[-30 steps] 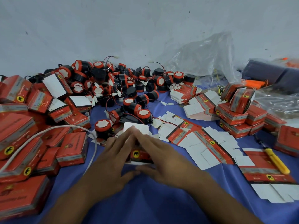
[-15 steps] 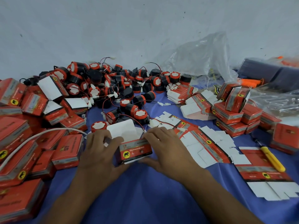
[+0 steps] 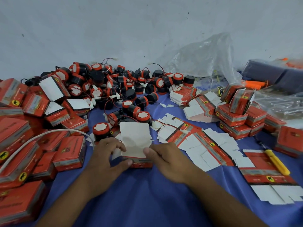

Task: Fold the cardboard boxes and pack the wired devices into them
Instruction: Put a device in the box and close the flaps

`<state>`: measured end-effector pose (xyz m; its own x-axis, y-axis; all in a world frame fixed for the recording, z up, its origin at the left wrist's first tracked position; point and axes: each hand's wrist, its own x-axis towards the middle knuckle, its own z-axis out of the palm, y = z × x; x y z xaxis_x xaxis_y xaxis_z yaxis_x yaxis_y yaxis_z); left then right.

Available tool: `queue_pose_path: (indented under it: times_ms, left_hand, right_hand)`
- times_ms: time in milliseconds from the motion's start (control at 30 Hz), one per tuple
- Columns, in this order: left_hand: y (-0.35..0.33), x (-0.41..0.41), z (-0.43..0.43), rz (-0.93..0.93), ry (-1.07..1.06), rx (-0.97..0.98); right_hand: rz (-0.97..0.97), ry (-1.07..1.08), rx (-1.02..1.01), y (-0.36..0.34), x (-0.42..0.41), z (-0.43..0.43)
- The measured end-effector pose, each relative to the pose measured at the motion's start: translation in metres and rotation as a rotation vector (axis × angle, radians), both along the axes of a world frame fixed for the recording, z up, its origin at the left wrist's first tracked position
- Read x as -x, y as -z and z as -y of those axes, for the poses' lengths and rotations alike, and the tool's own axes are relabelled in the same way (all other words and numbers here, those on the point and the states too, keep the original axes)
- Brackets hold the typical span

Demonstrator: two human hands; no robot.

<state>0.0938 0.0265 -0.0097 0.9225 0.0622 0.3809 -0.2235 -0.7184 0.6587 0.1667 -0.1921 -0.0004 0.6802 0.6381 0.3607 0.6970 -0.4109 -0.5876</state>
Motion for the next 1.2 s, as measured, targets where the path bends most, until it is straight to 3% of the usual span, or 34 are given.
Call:
queue_pose_path:
  times_ms: [67, 167, 233, 333, 467, 567, 633, 733, 933, 1067, 1200]
  left_hand:
    - [0.001, 0.001, 0.001, -0.037, 0.038, -0.025]
    - [0.001, 0.000, 0.004, 0.038, -0.081, -0.012]
    - [-0.003, -0.002, 0.002, 0.141, -0.274, 0.059]
    - [-0.012, -0.004, -0.009, 0.247, -0.466, 0.322]
    - [-0.014, -0.001, -0.011, 0.283, -0.506, 0.405]
    - [-0.011, -0.003, -0.013, 0.291, -0.501, 0.412]
    - [-0.009, -0.004, -0.014, 0.307, -0.501, 0.354]
    - [-0.006, -0.005, -0.011, 0.322, -0.482, 0.283]
    - [-0.002, -0.005, -0.011, 0.337, -0.469, 0.277]
    - [-0.001, -0.004, -0.009, 0.324, -0.431, 0.279]
    - [0.001, -0.004, -0.008, 0.305, -0.408, 0.247]
  right_hand:
    - [-0.135, 0.005, -0.044, -0.005, -0.005, 0.002]
    - [-0.249, 0.218, -0.256, -0.015, -0.023, 0.001]
    - [-0.187, 0.380, -0.285, -0.019, -0.040, -0.001]
    - [-0.113, 0.395, -0.043, -0.019, -0.055, -0.014]
    - [-0.023, 0.162, 0.257, 0.000, -0.054, -0.055]
    - [0.151, 0.328, 0.418, 0.013, -0.056, -0.079]
    - [0.267, 0.402, 0.436, 0.013, -0.059, -0.087]
    - [0.322, 0.279, 0.426, 0.009, -0.064, -0.096]
    - [0.425, 0.375, 0.203, 0.001, -0.062, -0.096]
    - [0.221, 0.403, 0.243, 0.009, -0.067, -0.098]
    - [-0.028, 0.381, 0.042, 0.007, -0.074, -0.089]
